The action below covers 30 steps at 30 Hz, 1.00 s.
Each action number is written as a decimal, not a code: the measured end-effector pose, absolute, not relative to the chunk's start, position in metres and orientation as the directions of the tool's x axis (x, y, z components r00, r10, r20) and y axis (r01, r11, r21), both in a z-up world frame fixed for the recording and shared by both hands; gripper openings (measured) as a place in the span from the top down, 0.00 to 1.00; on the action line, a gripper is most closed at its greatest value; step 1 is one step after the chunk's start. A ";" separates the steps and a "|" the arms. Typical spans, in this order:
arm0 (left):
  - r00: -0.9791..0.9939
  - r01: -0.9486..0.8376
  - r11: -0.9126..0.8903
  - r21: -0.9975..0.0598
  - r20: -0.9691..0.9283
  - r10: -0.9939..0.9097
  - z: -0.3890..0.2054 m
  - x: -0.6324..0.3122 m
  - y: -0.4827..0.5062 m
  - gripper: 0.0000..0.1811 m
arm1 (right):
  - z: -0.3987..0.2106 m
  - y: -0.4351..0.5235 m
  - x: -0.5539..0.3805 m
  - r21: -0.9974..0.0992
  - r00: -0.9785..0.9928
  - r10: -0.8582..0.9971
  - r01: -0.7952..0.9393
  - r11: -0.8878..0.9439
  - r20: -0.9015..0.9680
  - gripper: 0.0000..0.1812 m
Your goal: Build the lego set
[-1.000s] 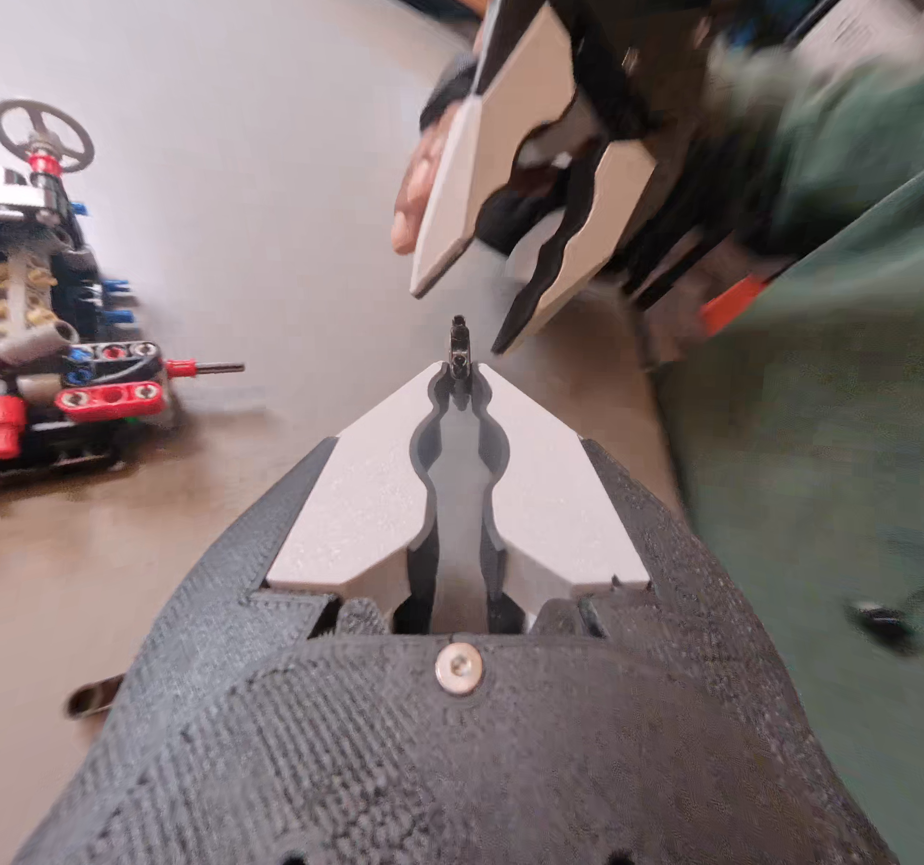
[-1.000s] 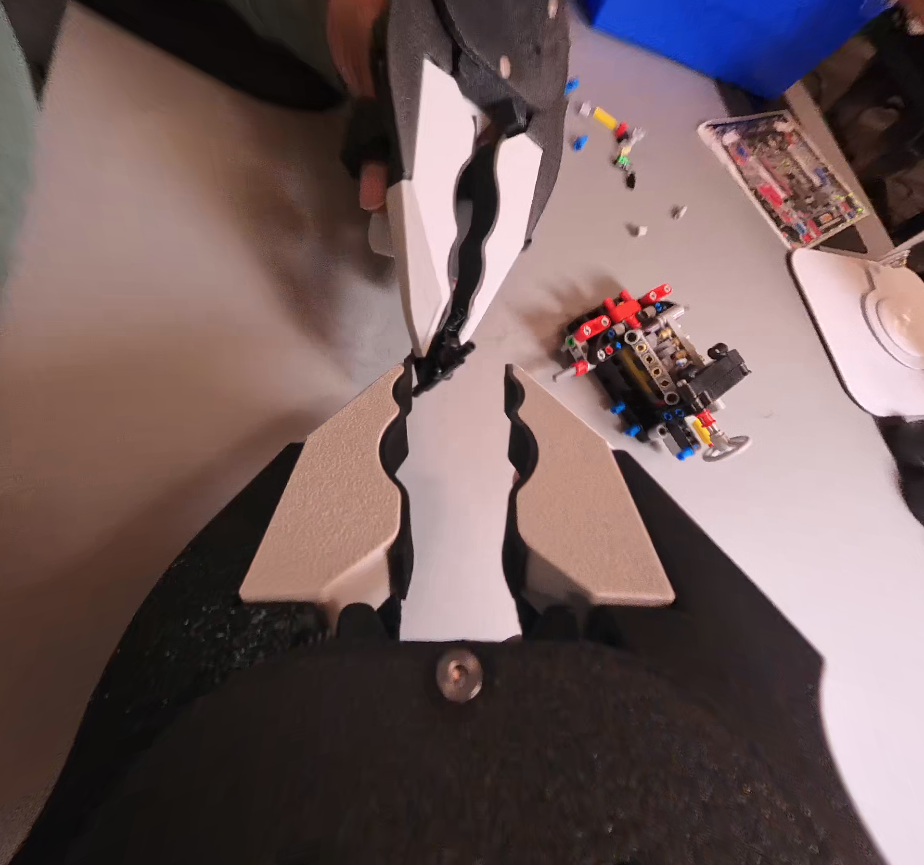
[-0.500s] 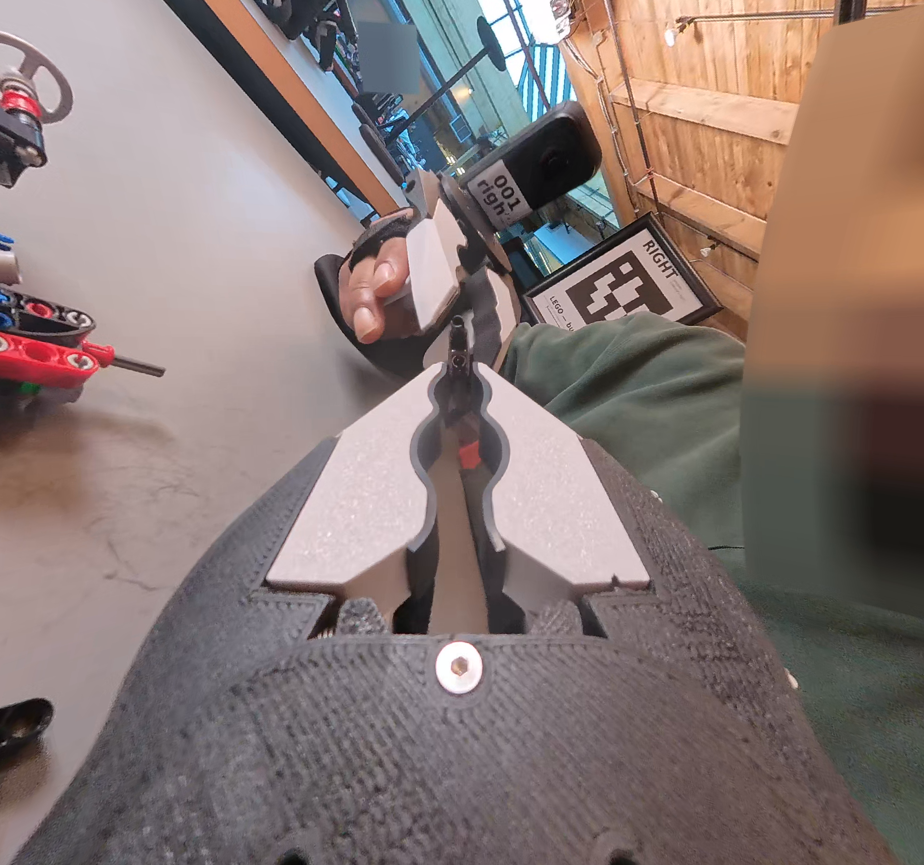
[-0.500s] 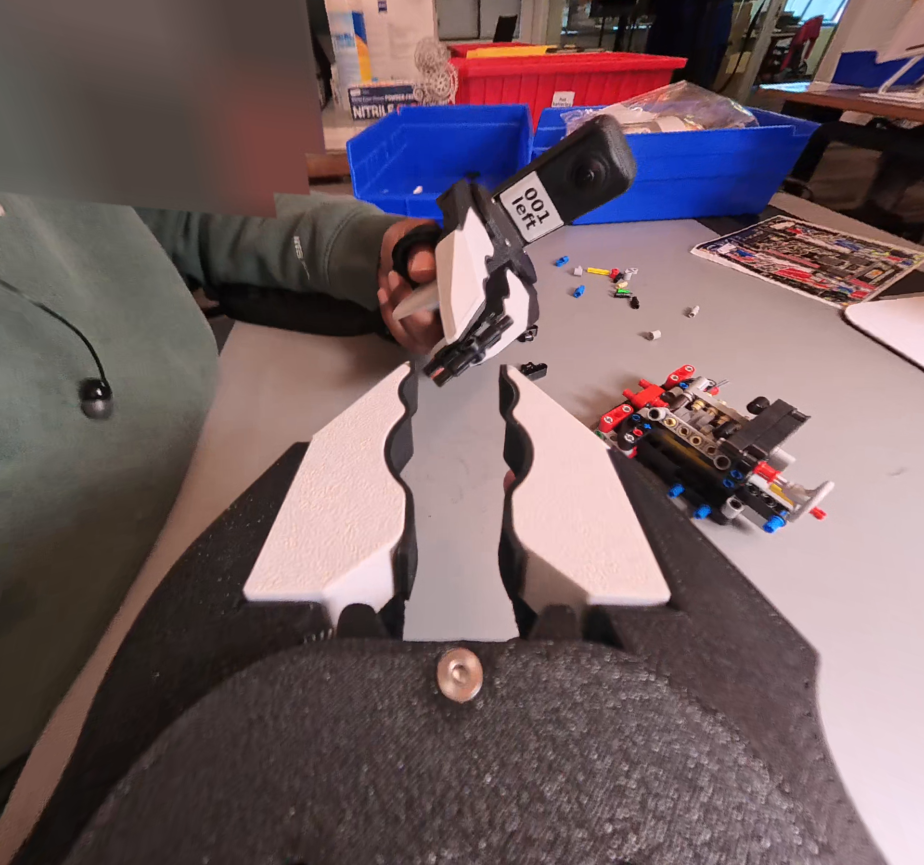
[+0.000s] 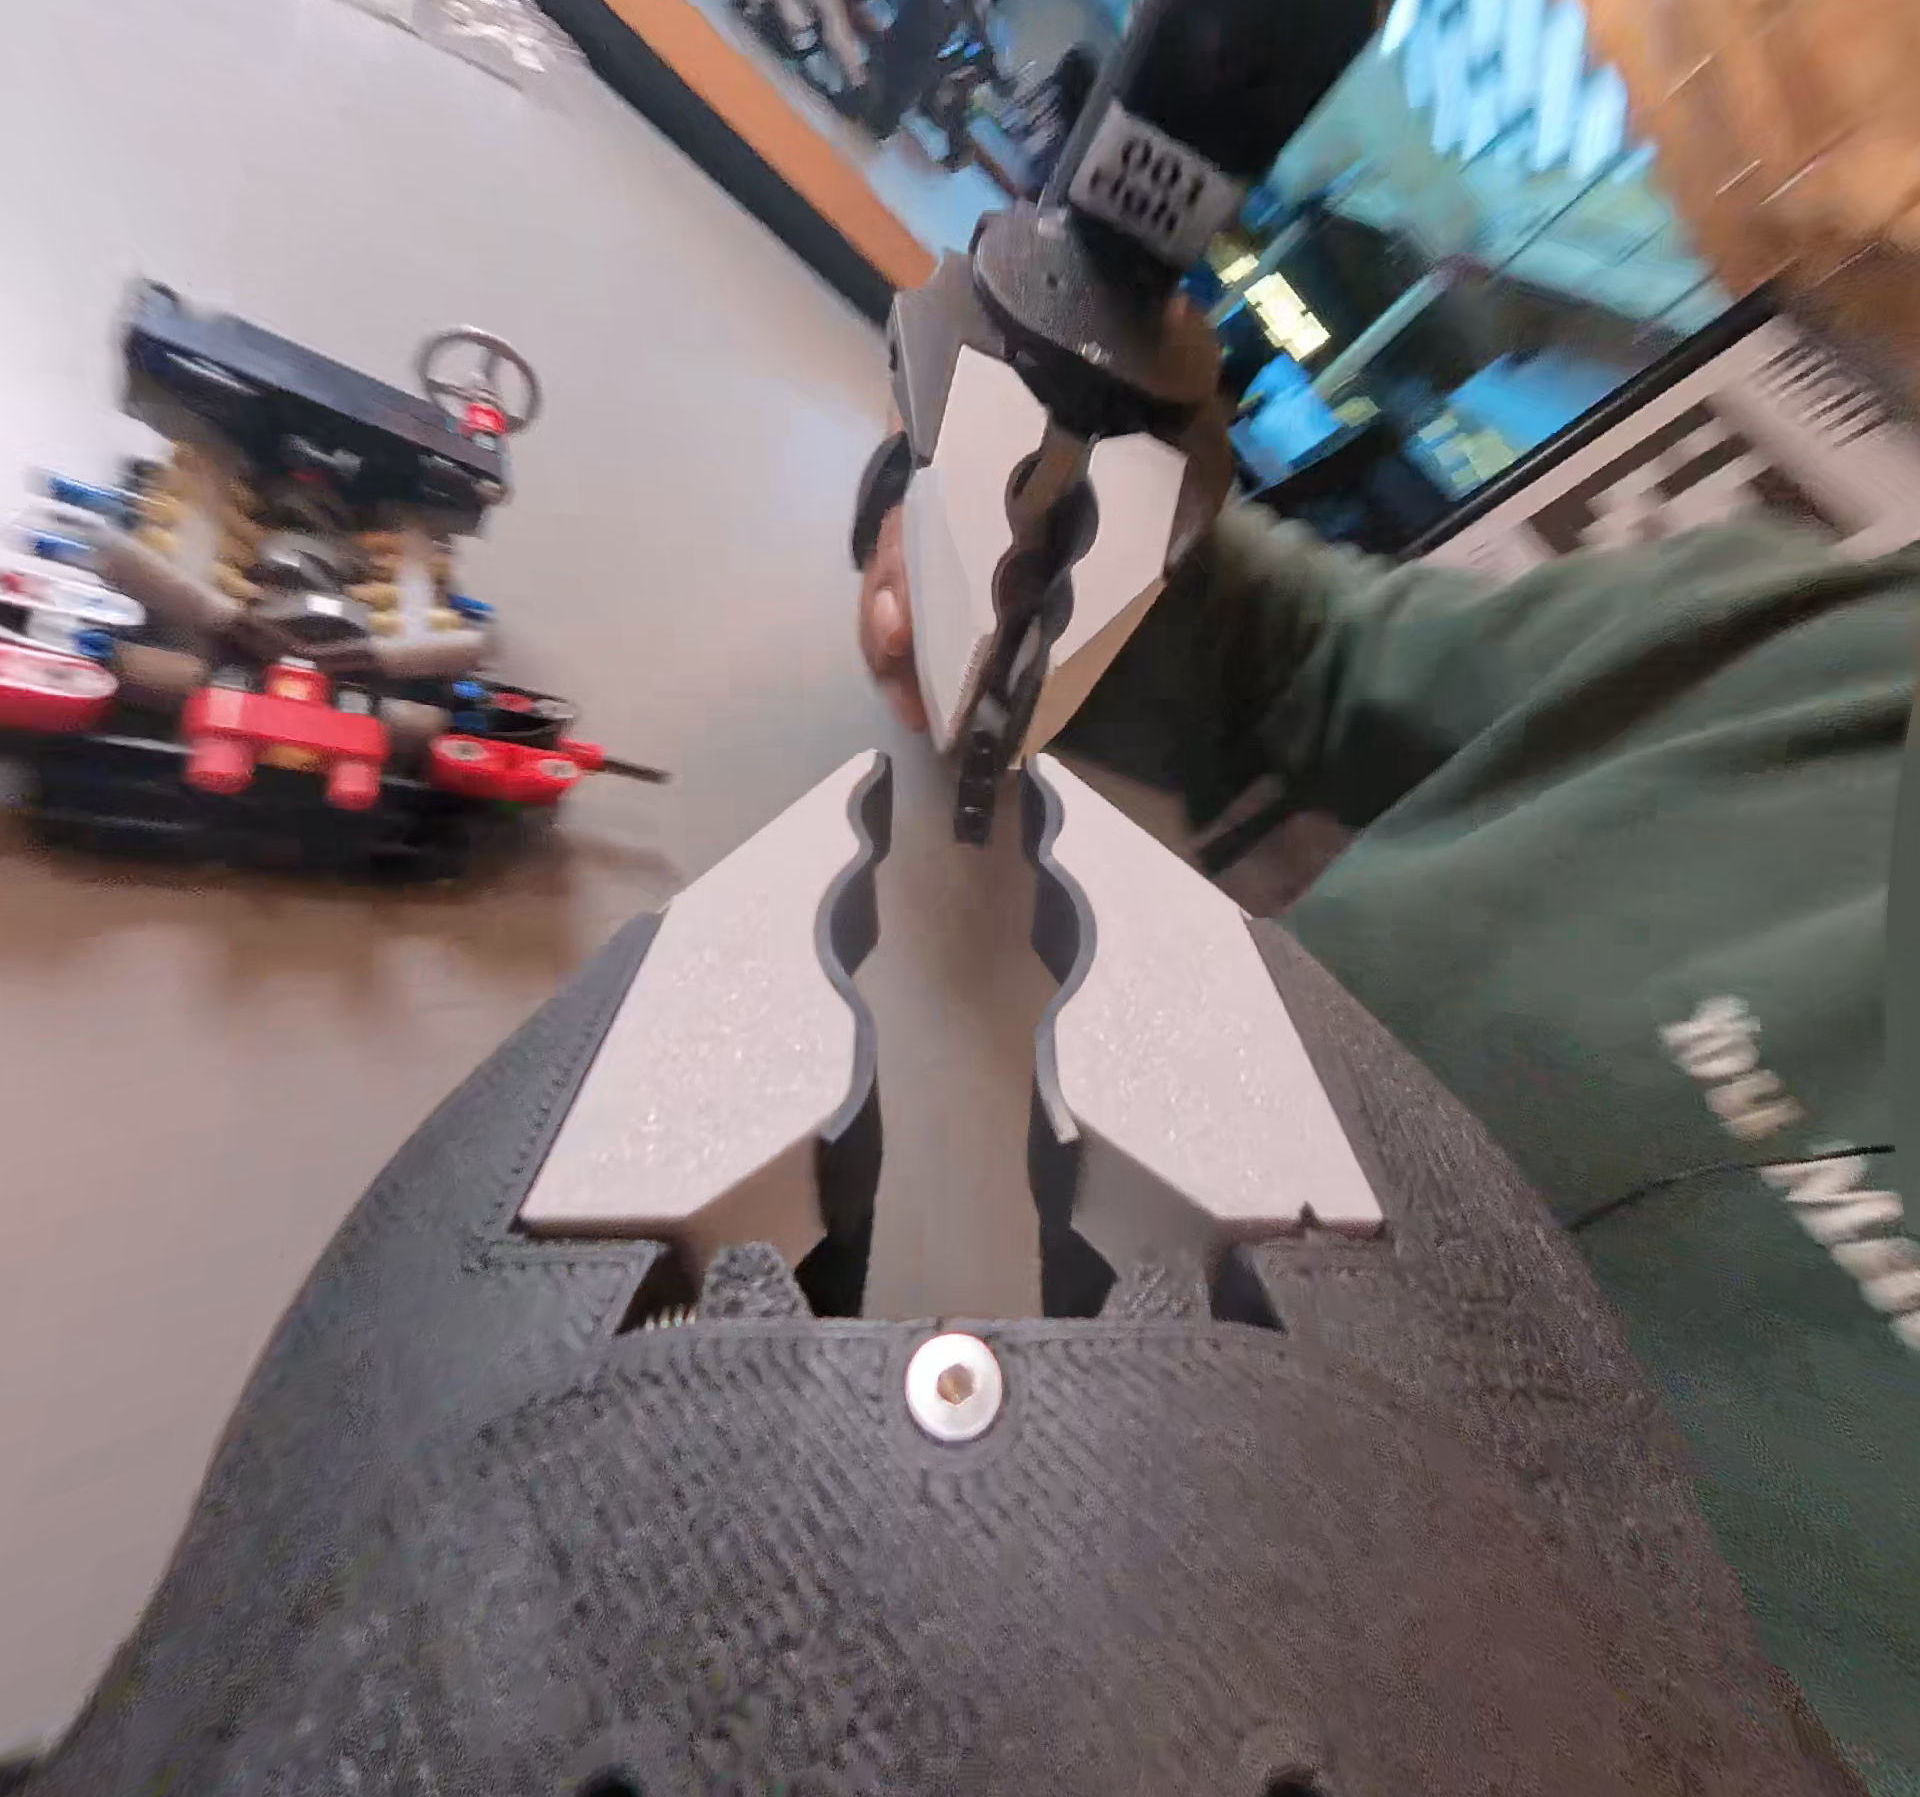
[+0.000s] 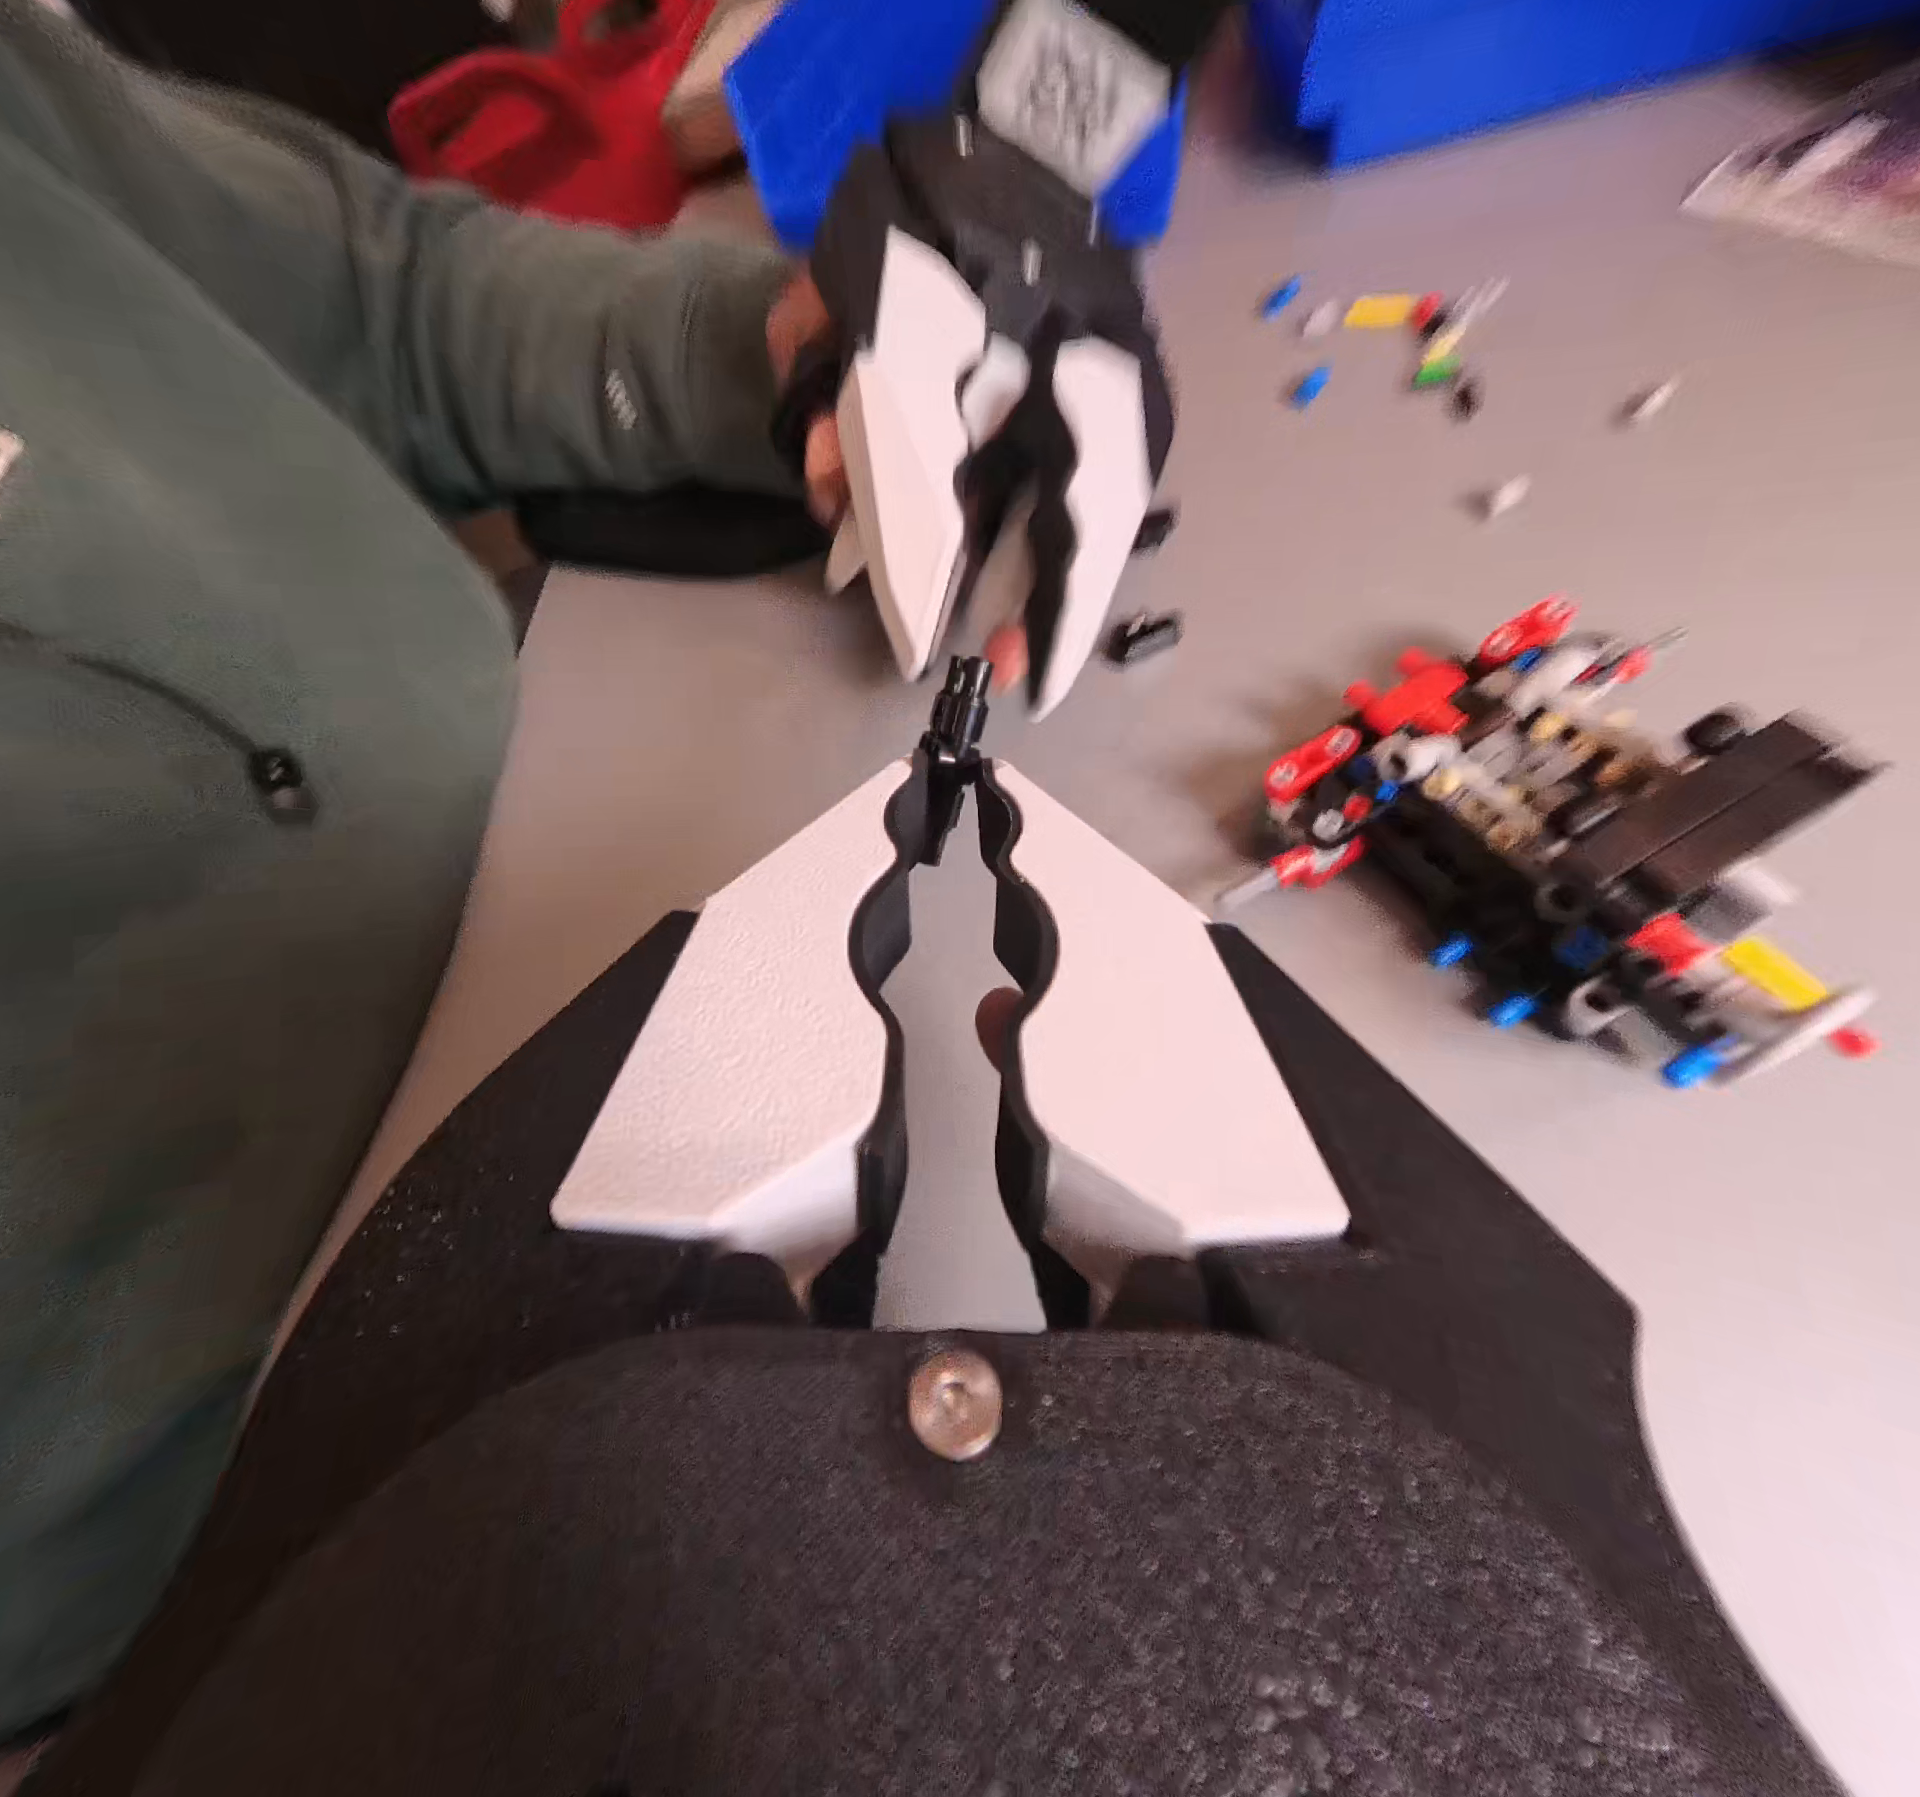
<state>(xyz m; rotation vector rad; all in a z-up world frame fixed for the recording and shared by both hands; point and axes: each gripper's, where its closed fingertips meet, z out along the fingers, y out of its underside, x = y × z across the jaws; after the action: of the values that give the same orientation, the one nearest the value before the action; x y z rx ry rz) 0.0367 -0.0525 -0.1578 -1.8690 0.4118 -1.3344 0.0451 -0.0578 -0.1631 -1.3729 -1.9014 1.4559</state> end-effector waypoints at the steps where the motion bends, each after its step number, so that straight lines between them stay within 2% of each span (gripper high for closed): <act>1: 0.484 0.099 -0.586 -0.804 0.554 -0.678 -0.164 0.028 -0.051 0.87 | -0.174 -0.058 0.048 -0.841 -0.462 0.831 0.541 -0.011 -0.309 0.96; 3: 0.596 -0.051 -0.511 -0.858 0.384 -0.705 -0.176 0.015 -0.051 0.87 | -0.198 -0.059 0.054 -0.740 -0.457 0.790 0.672 0.007 -0.408 0.96; 6: 0.622 -0.233 -0.457 -0.858 0.229 -0.748 -0.197 0.014 -0.058 0.86 | -0.224 -0.059 0.055 -0.642 -0.441 0.786 0.763 0.076 -0.432 0.95; 9: 0.606 -0.381 -0.410 -0.829 0.111 -0.787 -0.215 0.022 -0.063 0.81 | -0.226 -0.058 0.047 -0.639 -0.459 0.807 0.757 0.136 -0.371 0.95; 11: 0.587 -0.452 -0.381 -0.807 0.052 -0.808 -0.224 0.026 -0.065 0.79 | -0.225 -0.053 0.046 -0.653 -0.485 0.831 0.727 0.210 -0.272 0.89; 13: 0.576 -0.486 -0.365 -0.794 0.023 -0.817 -0.228 0.029 -0.067 0.78 | -0.220 -0.046 0.050 -0.671 -0.494 0.850 0.695 0.259 -0.184 0.84; 19: 0.579 -0.494 -0.355 -0.793 0.004 -0.815 -0.228 0.030 -0.065 0.78 | -0.205 -0.045 0.071 -0.767 -0.499 0.866 0.562 0.309 -0.016 0.83; 25: 0.572 -0.539 -0.341 -0.770 -0.038 -0.819 -0.233 0.037 -0.062 0.83 | -0.213 -0.052 0.075 -0.800 -0.481 0.875 0.505 0.325 0.052 0.83; 27: 0.565 -0.559 -0.317 -0.767 -0.073 -0.822 -0.234 0.039 -0.062 0.88 | -0.215 -0.049 0.072 -0.794 -0.467 0.879 0.498 0.349 0.093 0.83; 30: 0.577 -0.564 -0.315 -0.764 -0.090 -0.812 -0.233 0.039 -0.060 0.88 | -0.214 -0.045 0.067 -0.812 -0.445 0.890 0.480 0.332 0.100 0.83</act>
<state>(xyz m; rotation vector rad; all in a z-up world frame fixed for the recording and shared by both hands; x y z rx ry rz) 0.0385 -0.0601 -0.2333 -2.0178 1.0963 -0.3993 0.0673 -0.0452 -0.2138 -1.1982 -2.0569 0.9841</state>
